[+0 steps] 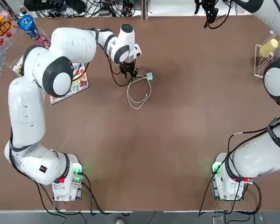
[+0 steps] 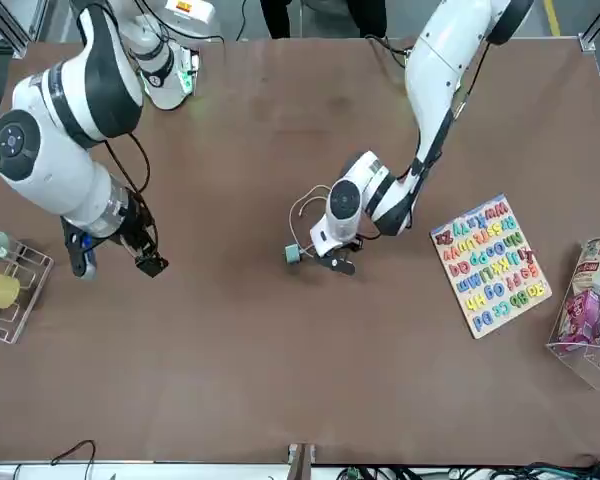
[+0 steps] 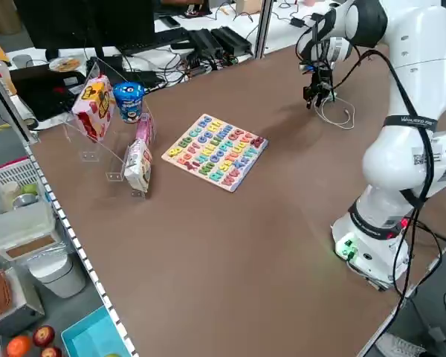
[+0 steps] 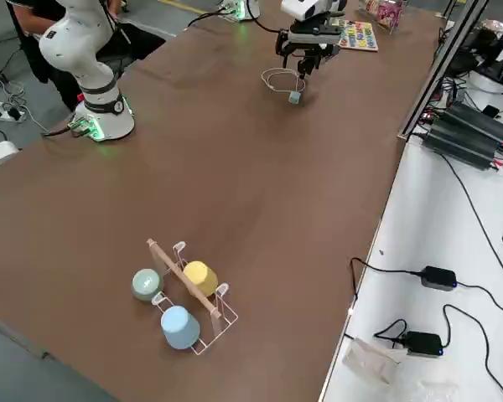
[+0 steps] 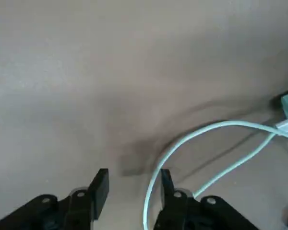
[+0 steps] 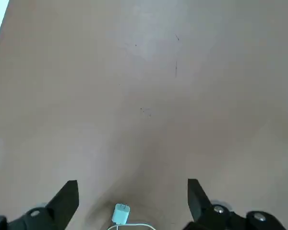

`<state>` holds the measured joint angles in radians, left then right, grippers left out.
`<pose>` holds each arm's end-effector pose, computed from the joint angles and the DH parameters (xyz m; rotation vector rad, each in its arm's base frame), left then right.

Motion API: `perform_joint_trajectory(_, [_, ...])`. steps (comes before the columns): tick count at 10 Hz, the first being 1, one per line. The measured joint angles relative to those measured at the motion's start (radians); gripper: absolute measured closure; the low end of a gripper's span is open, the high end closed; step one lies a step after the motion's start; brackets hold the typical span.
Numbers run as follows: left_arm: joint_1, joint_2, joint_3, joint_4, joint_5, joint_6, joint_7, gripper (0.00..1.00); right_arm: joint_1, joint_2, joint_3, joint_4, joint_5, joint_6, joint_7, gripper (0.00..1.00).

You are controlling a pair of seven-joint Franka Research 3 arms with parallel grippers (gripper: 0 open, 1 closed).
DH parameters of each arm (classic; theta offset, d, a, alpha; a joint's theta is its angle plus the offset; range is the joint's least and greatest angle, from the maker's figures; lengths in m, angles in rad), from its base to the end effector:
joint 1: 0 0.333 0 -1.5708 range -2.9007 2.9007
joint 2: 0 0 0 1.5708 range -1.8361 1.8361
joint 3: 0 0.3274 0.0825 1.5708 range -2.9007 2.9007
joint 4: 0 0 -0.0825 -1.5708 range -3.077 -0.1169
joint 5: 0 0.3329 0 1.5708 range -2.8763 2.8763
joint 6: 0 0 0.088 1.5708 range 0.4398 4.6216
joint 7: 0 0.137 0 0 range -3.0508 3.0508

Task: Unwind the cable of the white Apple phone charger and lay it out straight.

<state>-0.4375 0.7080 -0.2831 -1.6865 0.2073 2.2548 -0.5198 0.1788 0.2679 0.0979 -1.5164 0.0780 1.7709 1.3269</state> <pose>0.4948 -0.3964 0.2056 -3.0716 0.4422 0.1621 0.5717 0.1652 0.5001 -2.6472 1.5680 0.1262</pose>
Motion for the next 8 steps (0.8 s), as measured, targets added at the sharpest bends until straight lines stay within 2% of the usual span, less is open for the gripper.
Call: perform_joint_trajectory(8, [-0.041,0.02,0.002,0.001,0.022,0.001,-0.035,0.57,0.002,0.001,0.0,0.0,0.0,-0.001,0.001,0.0])
